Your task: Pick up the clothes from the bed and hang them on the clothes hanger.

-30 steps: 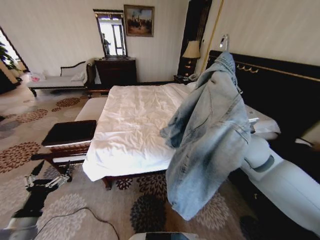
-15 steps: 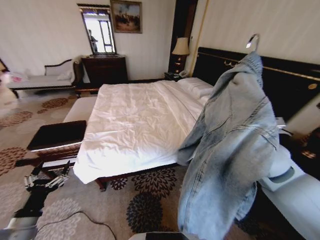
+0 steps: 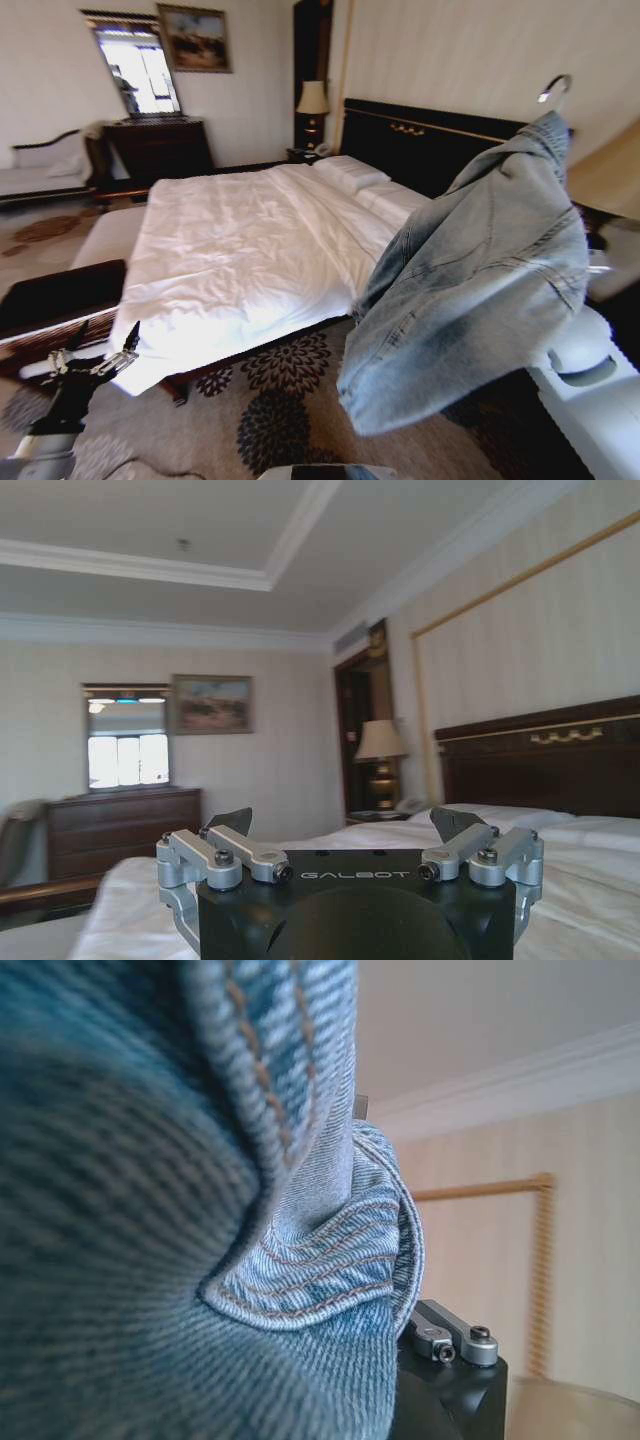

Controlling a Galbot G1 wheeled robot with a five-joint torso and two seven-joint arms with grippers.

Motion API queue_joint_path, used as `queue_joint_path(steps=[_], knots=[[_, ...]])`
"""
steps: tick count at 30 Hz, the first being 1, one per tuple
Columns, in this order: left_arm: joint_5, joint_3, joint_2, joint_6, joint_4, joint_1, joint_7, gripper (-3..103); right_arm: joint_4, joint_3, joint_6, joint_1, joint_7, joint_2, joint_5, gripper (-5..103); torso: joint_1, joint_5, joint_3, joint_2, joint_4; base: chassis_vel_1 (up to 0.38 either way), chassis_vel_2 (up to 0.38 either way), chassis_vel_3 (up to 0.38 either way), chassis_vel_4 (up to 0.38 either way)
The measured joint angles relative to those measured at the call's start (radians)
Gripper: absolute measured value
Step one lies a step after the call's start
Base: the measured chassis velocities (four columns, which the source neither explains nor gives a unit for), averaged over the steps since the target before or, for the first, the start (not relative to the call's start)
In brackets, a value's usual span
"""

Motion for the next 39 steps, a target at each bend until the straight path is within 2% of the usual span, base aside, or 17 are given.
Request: queue_joint_path(steps=[18, 39], knots=[[0.000, 0.000, 0.000, 0.000, 0.000, 0.000, 0.000, 100, 0.056, 0.211, 0.029, -0.202, -0.028, 0.095, -0.035, 22, 0.000, -0.0002, 0.000, 0.000, 0.0000, -0.129, -0.125, -0.119, -0.122], [0.000, 0.000, 0.000, 0.000, 0.000, 0.000, 0.000, 100, 0.107, 0.297, 0.050, -0.303, -0.048, 0.177, -0.071, 22, 0.000, -0.0002, 0.000, 0.000, 0.0000, -0.121, -0.129, -0.127, -0.125]])
